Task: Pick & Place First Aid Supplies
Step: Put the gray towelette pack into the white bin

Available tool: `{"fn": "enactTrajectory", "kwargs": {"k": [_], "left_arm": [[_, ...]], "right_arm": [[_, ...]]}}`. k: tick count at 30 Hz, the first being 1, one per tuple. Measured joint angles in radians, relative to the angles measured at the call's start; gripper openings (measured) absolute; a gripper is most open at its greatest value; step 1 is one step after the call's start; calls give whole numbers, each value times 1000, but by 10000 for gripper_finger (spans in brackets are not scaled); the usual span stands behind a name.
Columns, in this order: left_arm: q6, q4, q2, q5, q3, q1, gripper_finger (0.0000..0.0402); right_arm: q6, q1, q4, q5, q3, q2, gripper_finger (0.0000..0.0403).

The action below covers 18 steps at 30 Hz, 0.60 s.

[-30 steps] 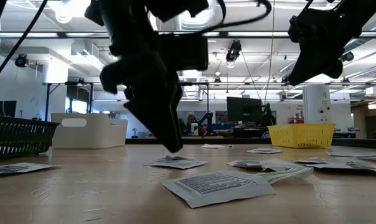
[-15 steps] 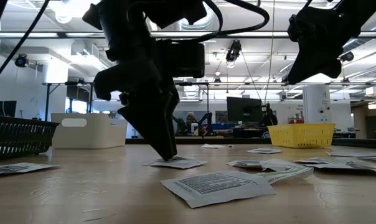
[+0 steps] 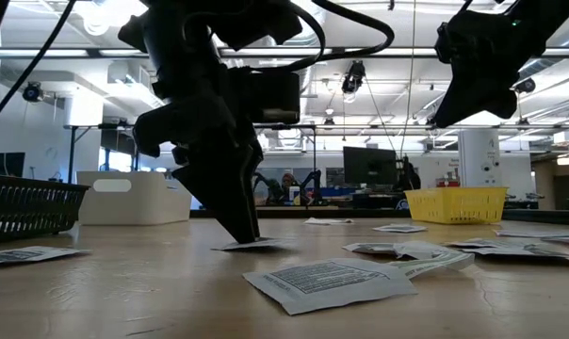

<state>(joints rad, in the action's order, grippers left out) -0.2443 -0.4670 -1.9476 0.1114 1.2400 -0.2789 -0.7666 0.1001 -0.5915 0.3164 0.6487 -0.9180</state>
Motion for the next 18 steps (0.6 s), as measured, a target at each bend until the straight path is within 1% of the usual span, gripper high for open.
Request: {"fn": "enactTrajectory", "kwargs": {"k": [9, 18], "left_arm": [[1, -8, -1, -2, -2, 10, 44], [-21, -12, -1, -9, -3, 12, 13]], "right_arm": [[-1, 0, 0, 0, 0, 0, 56], [0, 0, 0, 0, 0, 0, 52]]}}
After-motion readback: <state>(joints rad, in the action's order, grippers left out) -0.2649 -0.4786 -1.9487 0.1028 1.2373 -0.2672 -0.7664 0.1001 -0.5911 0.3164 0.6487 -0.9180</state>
